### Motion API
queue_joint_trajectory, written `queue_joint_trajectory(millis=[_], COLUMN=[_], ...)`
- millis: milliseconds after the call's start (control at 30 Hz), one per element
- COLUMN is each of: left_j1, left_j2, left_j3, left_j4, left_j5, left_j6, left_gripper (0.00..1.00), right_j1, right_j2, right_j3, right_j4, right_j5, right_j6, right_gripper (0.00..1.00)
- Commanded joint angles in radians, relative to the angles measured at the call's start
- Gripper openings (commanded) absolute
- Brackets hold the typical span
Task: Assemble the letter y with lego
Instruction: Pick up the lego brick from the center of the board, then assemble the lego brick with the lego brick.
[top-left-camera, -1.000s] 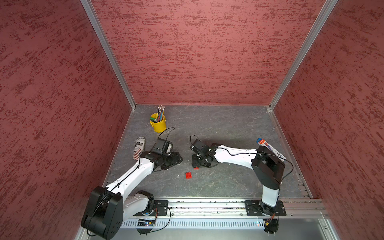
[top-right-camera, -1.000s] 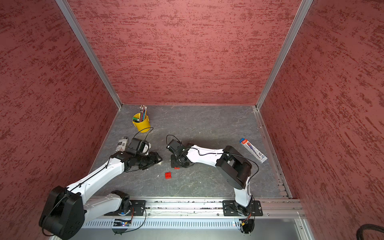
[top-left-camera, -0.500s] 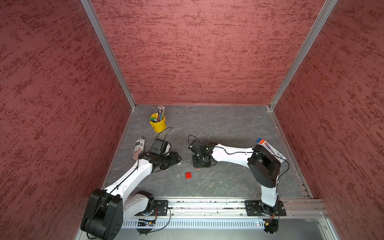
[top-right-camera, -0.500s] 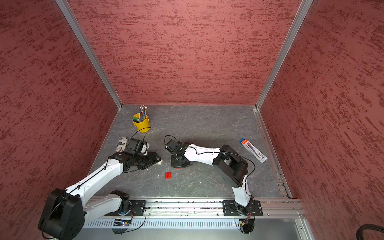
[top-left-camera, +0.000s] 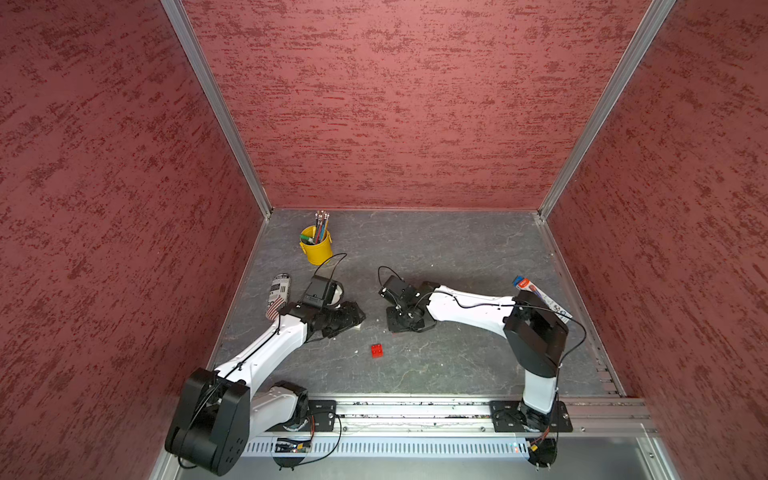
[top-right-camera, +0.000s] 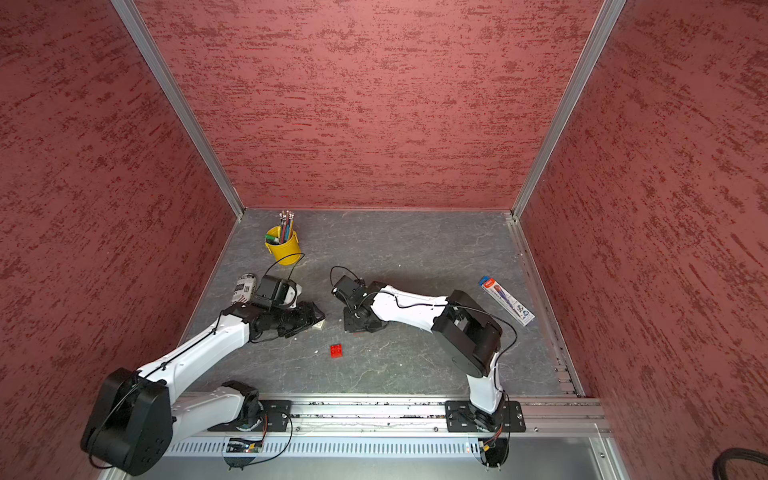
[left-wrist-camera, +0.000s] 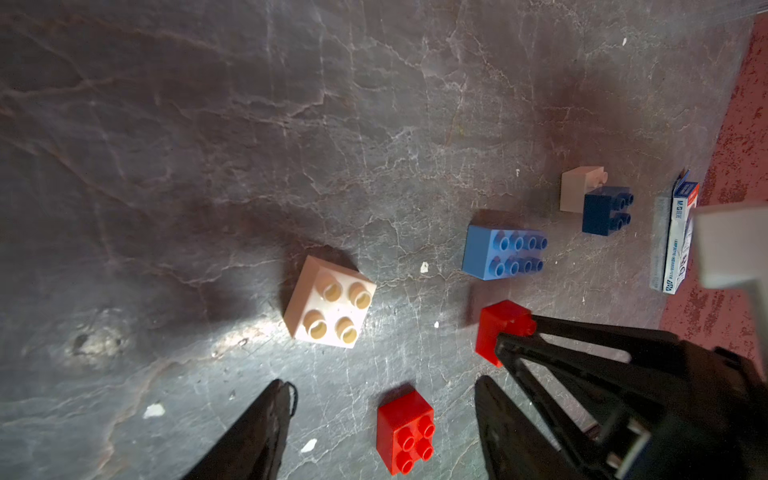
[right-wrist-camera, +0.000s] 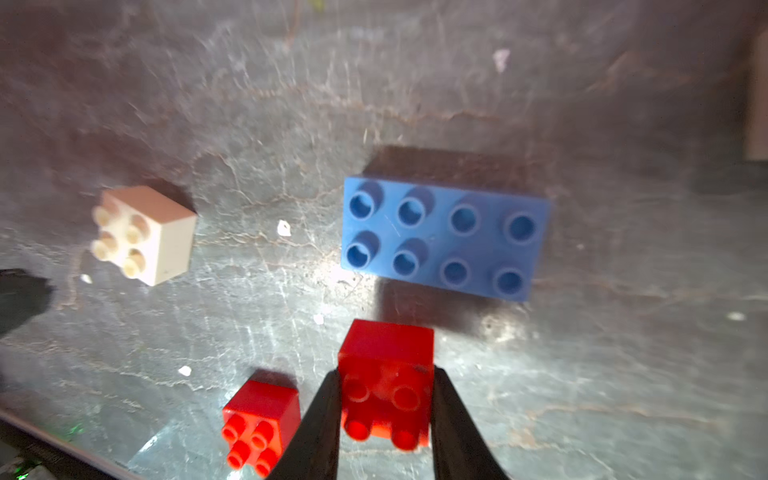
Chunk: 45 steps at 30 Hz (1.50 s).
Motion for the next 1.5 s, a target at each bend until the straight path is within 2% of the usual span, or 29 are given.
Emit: queue_joint_trajectory(millis=[0,267,533,933,1467], left_j1=[-0.007,-0.042,-0.045,-0.045,-0.044], left_j2=[0.019,0.055,0.067,0.080,0.072], left_j3=[0.013,0.043,0.049,0.048,0.040], left_j4=[0.038,0.062,0.067,0.070,0.067], left_j5=[0.032,0.055,0.048,0.047,0.038], left_j6=[0.011,0.023,0.017,0.015,0.021], left_gripper=[0.72,0.72,0.72,0.72,0.72], right_j1=[-0.044,-0.127,-0.161,-0.163,-0.162], right_j2=[-0.069,-0.081,-0.045,-0.016,0.014], right_j3=[0.012,0.006,-0.001,-0.024,-0.040], right_j4=[-0.026,-0.027,0.006,0.034,0.052], right_j5=[0.048,0.039,-0.005,-0.089,-0.050], right_j6=[-0.042,-0.101,-0.128,-0.136,-0.109], right_gripper=[0.25,0.25,0.24,0.23,0.22])
